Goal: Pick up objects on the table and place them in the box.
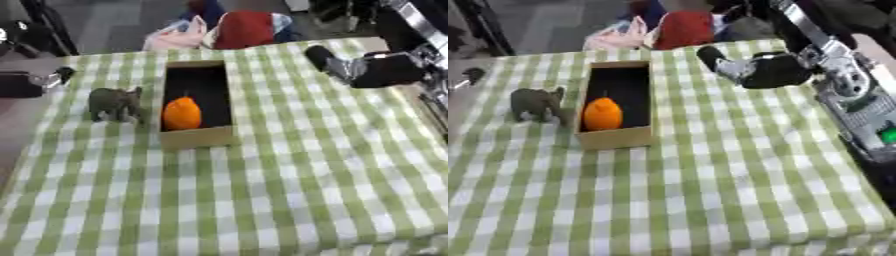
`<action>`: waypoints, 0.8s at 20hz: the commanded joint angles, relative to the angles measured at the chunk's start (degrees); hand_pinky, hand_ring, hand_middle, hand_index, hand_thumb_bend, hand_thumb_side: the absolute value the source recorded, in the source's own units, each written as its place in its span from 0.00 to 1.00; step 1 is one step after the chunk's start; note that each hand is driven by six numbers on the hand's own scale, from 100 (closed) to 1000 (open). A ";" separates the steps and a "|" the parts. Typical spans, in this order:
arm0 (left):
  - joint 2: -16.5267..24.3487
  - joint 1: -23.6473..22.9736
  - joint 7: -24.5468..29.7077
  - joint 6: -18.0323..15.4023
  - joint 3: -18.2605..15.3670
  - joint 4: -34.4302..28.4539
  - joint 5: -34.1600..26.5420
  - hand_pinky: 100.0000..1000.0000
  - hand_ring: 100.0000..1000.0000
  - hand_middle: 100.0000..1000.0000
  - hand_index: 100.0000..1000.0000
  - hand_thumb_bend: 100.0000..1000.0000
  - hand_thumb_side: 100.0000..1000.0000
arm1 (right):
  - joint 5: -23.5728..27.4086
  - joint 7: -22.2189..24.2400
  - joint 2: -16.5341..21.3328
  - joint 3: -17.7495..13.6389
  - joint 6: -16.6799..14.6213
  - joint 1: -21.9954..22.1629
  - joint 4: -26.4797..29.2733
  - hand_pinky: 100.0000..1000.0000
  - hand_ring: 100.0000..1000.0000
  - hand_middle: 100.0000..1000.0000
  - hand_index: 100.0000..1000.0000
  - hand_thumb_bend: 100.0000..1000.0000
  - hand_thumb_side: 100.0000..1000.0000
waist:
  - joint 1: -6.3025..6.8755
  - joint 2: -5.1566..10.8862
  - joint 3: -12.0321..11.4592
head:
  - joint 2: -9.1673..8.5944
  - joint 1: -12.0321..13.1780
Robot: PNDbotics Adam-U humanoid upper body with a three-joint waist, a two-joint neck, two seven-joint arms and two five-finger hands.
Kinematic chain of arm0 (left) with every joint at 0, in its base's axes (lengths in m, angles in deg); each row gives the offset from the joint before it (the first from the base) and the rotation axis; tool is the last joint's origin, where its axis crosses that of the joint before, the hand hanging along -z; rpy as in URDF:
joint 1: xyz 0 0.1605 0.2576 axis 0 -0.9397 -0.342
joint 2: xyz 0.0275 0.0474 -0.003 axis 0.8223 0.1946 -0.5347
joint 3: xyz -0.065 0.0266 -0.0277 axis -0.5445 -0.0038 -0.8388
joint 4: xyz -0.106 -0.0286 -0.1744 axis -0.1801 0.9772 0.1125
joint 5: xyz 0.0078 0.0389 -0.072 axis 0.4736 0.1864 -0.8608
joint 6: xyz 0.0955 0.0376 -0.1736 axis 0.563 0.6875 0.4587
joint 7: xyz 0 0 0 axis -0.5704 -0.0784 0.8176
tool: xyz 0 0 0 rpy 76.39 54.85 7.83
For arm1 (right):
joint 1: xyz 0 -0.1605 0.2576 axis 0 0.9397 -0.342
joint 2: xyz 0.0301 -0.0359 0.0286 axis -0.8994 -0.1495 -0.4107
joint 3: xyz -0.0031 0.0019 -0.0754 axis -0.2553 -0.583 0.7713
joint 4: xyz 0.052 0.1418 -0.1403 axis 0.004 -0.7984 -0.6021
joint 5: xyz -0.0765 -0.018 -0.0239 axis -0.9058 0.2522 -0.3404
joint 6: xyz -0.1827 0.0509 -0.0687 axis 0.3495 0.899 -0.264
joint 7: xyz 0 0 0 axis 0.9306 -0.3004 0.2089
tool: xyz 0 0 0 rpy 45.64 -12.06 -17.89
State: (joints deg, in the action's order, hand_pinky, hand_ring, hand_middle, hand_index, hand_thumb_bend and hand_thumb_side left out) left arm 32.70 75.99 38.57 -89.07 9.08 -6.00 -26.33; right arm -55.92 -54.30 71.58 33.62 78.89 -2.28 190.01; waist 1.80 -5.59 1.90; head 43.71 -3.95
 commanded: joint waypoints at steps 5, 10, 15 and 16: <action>-1.68 7.80 3.40 -7.98 0.62 13.21 10.62 0.69 0.71 0.66 0.81 0.53 0.20 | 1.40 0.02 0.72 -1.07 0.33 0.37 1.78 0.70 0.75 0.71 0.88 0.25 0.18 | 0.21 0.68 1.26 | -0.12 0.81; -5.18 11.50 4.40 -12.41 0.08 20.58 21.08 0.70 0.71 0.67 0.81 0.53 0.18 | 1.81 0.43 0.27 -0.82 0.40 0.49 1.76 0.70 0.75 0.71 0.88 0.25 0.19 | 0.32 0.47 2.59 | -0.07 1.20; -7.18 12.61 2.92 -14.53 -0.74 24.08 29.24 0.71 0.71 0.68 0.81 0.50 0.14 | 1.96 0.58 0.15 -0.76 0.43 0.51 1.72 0.70 0.75 0.71 0.88 0.24 0.20 | 0.29 0.17 3.50 | -0.10 1.35; -7.44 12.63 2.50 -14.67 -0.99 24.62 30.47 0.71 0.70 0.68 0.81 0.49 0.13 | 1.98 0.56 0.12 -0.78 0.44 0.56 1.69 0.70 0.75 0.71 0.88 0.24 0.20 | 0.29 0.11 3.60 | -0.11 1.30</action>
State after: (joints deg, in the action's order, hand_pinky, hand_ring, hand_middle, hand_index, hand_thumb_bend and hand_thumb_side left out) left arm 24.46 87.15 41.57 -103.30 8.90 18.45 2.22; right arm -54.41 -53.79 70.88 33.33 79.36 -1.24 190.90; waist 2.19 -6.11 5.50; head 43.73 -2.81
